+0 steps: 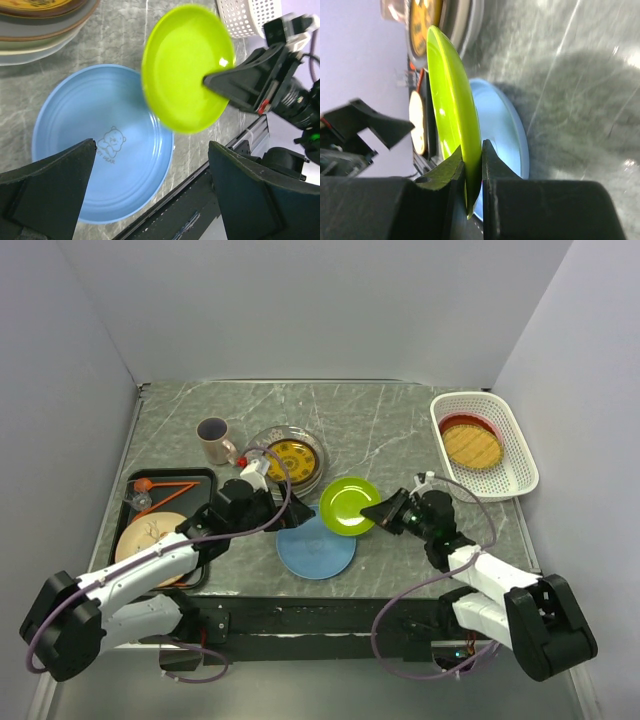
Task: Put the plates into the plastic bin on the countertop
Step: Place the plate in the plastic bin.
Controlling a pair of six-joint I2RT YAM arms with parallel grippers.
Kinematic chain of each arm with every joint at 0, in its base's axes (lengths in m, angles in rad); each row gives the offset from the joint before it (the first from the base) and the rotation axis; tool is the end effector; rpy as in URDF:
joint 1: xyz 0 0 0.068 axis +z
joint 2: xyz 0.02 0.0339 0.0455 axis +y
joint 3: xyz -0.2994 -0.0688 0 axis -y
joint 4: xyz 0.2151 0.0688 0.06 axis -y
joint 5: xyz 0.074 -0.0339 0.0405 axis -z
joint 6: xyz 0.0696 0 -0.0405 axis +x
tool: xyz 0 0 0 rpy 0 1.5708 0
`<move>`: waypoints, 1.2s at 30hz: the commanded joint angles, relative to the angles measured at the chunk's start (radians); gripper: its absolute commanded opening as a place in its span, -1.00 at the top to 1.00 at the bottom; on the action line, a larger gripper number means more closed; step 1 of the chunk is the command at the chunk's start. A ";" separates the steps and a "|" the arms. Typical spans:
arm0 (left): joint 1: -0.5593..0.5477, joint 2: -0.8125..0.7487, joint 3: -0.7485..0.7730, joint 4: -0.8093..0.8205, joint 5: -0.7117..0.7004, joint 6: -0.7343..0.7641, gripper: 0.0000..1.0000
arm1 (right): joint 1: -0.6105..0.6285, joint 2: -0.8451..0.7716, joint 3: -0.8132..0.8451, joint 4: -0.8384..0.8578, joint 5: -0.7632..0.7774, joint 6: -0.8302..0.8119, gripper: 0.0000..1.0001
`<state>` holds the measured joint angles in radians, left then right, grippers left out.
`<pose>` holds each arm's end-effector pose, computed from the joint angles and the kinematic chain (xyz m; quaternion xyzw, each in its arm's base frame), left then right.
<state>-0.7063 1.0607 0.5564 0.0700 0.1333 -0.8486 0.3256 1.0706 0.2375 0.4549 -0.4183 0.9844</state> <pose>0.1620 -0.1504 0.2632 -0.0240 0.8414 -0.4167 0.3433 0.1742 0.0886 0.2066 0.1515 0.8036 0.4709 0.3310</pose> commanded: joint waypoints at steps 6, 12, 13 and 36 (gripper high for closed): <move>-0.002 -0.080 -0.038 -0.041 -0.054 0.019 -0.99 | -0.118 -0.023 0.120 -0.033 -0.056 -0.070 1.00; -0.002 -0.062 -0.036 -0.045 -0.064 0.025 -0.99 | -0.186 0.006 0.137 -0.015 -0.074 -0.064 1.00; -0.002 -0.062 -0.042 -0.035 -0.061 0.023 -0.98 | -0.197 0.014 0.143 -0.015 -0.079 -0.067 1.00; -0.004 -0.036 -0.098 0.051 -0.014 -0.014 -0.99 | -0.517 0.127 0.292 -0.098 -0.174 -0.142 1.00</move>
<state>-0.7063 1.0351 0.4747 0.0704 0.1013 -0.8547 -0.1558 1.1450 0.4702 0.2985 -0.5446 0.8421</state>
